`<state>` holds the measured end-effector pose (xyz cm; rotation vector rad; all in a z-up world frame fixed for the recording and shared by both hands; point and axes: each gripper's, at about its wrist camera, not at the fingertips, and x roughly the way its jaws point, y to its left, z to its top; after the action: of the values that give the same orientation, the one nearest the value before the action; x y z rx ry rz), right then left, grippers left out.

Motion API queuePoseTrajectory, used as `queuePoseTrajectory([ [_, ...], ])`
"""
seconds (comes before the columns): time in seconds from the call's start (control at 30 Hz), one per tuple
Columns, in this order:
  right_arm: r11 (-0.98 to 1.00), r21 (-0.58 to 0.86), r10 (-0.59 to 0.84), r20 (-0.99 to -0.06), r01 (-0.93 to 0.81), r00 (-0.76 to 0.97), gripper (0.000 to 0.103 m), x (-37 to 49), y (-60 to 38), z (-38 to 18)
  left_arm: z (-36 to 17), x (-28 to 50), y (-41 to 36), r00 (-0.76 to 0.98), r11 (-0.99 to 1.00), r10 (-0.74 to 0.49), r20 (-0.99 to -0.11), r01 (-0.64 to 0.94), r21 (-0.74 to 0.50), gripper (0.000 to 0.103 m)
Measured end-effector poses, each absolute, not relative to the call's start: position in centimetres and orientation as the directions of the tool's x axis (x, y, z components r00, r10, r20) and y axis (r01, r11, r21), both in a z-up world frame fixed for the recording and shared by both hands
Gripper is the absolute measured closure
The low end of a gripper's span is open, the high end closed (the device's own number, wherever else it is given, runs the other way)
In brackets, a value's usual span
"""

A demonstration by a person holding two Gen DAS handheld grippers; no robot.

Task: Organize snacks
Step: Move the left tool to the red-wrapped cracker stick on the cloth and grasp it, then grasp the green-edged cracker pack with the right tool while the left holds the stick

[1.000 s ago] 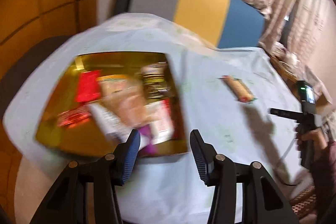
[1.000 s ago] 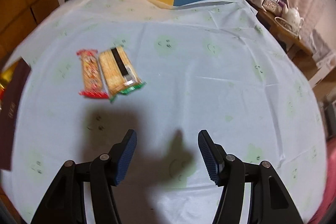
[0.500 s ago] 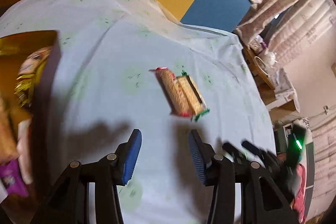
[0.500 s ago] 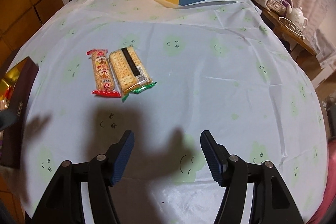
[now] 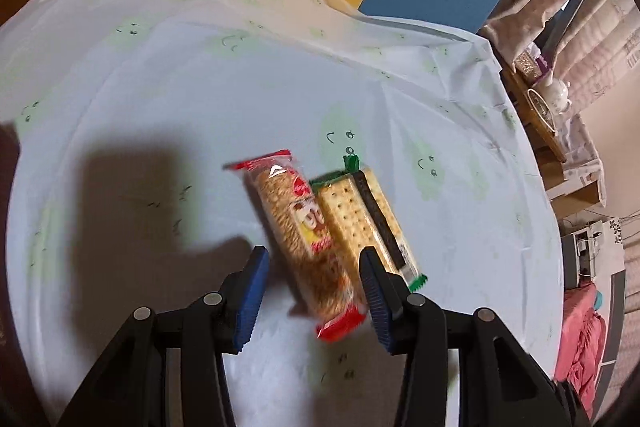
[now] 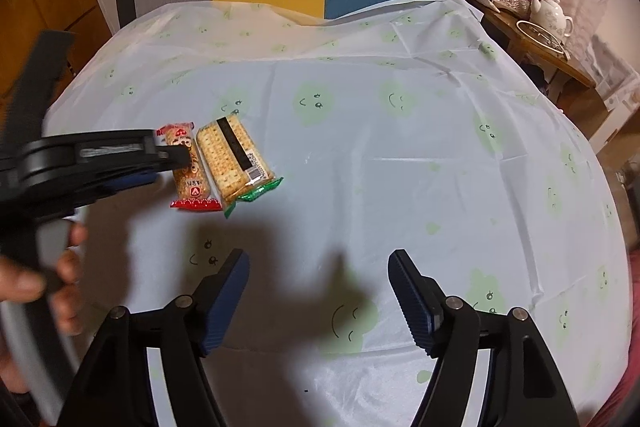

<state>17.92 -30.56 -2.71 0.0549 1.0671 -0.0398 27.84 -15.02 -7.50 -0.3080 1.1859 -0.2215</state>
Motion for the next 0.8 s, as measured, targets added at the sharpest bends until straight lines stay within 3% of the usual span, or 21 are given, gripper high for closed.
queuePoseTrajectory([
  [0.07, 0.998, 0.025, -0.009, -0.877, 0.064, 0.481, 0.029, 17.9, -30.6, -2.7, -8.6, 28.3, -15.2, 0.348, 0.947, -0.305, -0.887, 0.008, -0.322, 0.057],
  [0.1, 0.998, 0.025, -0.008, -0.876, 0.062, 0.482, 0.029, 17.9, -30.6, -2.7, -8.7, 28.2, -14.9, 0.366, 0.941, -0.316, -0.875, 0.005, -0.338, 0.066],
  [0.2, 0.998, 0.020, -0.013, -0.874, 0.062, 0.486, 0.029, 17.8, -30.6, -2.6, -8.7, 27.4, -13.8, 0.384, 0.932, -0.347, -0.856, 0.037, -0.361, 0.074],
  [0.6, 0.999, 0.019, 0.000, -0.873, 0.033, 0.488, 0.029, 17.5, -29.9, -3.0, -6.1, 13.6, -8.8, 0.418, 0.944, -0.327, -0.848, 0.189, -0.270, 0.074],
  [0.8, 0.998, 0.059, 0.062, -0.870, -0.022, 0.490, 0.029, 17.5, -28.8, -3.8, -7.6, 8.9, -7.0, 0.442, 0.949, -0.309, -0.842, 0.203, -0.241, 0.074],
])
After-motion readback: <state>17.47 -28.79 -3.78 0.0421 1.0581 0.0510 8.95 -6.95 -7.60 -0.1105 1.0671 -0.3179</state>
